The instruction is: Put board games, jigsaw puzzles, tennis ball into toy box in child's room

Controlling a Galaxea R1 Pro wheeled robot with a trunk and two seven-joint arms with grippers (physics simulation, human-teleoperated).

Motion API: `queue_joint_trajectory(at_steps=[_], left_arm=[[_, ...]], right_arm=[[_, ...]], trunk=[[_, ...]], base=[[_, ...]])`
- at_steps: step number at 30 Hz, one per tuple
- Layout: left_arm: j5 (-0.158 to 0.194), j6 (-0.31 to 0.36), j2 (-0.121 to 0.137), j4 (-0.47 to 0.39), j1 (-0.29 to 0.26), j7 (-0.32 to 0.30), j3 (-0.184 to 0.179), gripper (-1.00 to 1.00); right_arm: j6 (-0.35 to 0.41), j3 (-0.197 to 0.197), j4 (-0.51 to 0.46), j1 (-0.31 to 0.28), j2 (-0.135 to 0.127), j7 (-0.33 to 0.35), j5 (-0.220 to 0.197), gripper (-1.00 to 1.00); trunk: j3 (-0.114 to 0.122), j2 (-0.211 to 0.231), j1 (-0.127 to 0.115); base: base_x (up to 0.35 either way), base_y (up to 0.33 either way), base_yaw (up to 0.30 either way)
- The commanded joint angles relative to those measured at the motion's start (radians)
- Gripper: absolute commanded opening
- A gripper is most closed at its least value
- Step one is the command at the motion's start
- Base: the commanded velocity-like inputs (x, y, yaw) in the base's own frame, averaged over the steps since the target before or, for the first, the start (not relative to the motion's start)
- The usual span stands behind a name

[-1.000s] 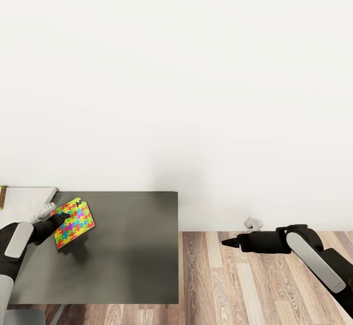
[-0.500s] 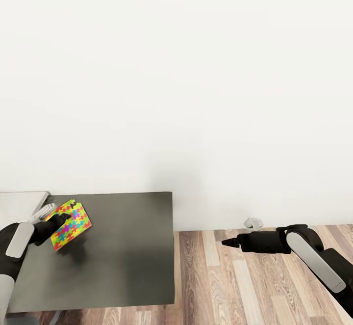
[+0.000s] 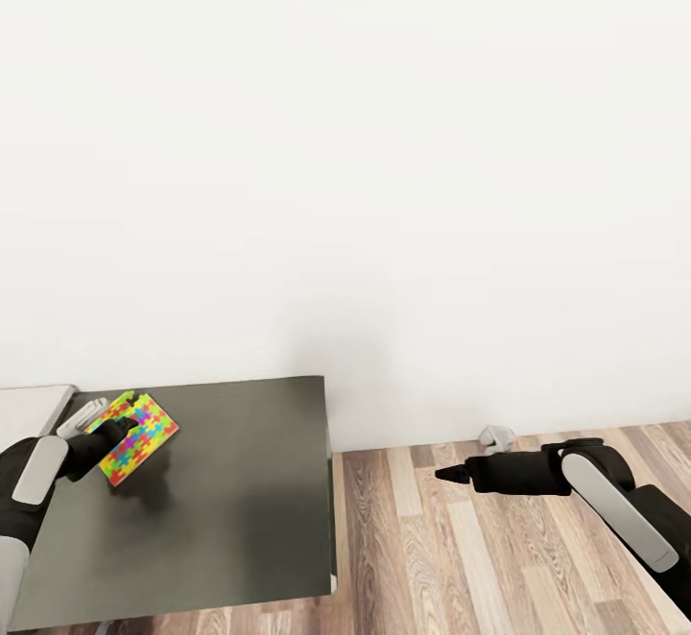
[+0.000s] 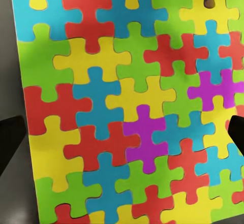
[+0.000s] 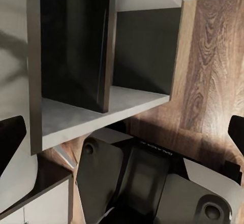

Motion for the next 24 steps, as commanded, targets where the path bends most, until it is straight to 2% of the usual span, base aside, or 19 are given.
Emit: queue_joint_trajectory(at_steps=[1, 19, 24], left_arm=[[0.011, 0.004, 0.000, -0.001, -0.001, 0.008, 0.001, 1.00], [0.011, 0.000, -0.001, 0.002, -0.003, 0.008, 0.001, 1.00], [0.011, 0.000, -0.002, 0.002, -0.003, 0.008, 0.001, 1.00]], right_arm=[[0.002, 0.001, 0.000, -0.001, -0.001, 0.010, 0.010, 1.00], [0.001, 0.001, -0.005, -0.001, -0.004, 0.010, 0.010, 1.00], [0.002, 0.001, -0.006, -0.001, -0.004, 0.010, 0.010, 1.00]], trunk=[[-0.001, -0.002, 0.000], [-0.001, -0.002, 0.000], [-0.001, -0.002, 0.000]], base=[[0.000, 0.000, -0.020], [0.000, 0.000, -0.007], [0.000, 0.000, -0.104]])
